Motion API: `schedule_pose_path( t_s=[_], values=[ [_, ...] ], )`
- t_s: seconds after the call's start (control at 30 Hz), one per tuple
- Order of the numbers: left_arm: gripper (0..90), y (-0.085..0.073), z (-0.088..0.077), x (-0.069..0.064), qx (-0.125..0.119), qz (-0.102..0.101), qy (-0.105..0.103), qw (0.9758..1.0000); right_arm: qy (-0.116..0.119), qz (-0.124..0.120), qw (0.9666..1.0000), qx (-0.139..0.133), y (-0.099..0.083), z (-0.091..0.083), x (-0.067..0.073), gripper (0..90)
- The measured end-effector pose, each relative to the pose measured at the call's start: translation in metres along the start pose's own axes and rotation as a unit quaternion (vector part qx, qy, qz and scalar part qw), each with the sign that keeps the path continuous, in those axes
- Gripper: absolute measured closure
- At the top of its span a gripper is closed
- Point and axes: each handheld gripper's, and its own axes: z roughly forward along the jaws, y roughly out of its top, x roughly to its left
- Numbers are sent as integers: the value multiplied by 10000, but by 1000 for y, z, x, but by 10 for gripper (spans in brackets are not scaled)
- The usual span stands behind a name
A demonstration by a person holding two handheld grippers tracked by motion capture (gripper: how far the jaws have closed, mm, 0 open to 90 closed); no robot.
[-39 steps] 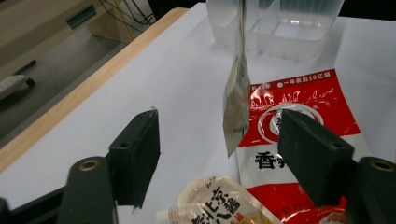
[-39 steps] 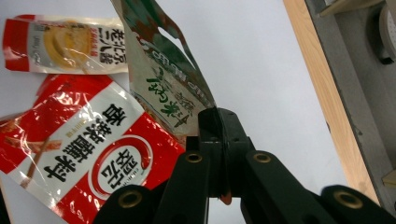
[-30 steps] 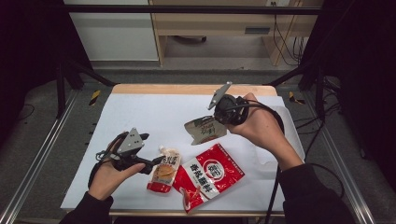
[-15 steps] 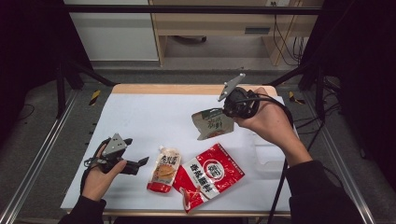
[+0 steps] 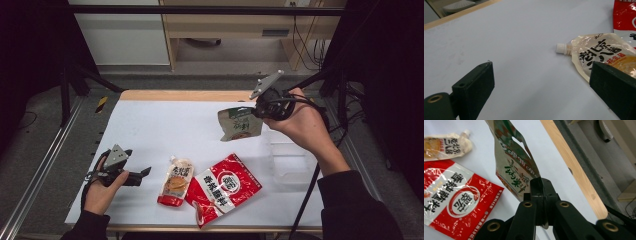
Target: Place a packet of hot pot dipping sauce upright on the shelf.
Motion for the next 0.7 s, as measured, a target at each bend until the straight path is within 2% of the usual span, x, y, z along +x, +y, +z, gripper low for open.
schedule_pose_path(
  t_s=[0.27, 0.47, 0.7],
  values=[
    [60, -5, -3, 10, 0, -164, 243, 9996, -309, 313, 9989, -168, -24, -19, -21, 900],
    [60, -7, -4, 15, -19, -293, 283, 9992, -476, 538, 9971, -241, -40, -27, -38, 900],
    [61, -7, -5, 16, -21, -297, 313, 9991, -693, 793, 9940, -288, -54, -26, -51, 900]
  ],
)
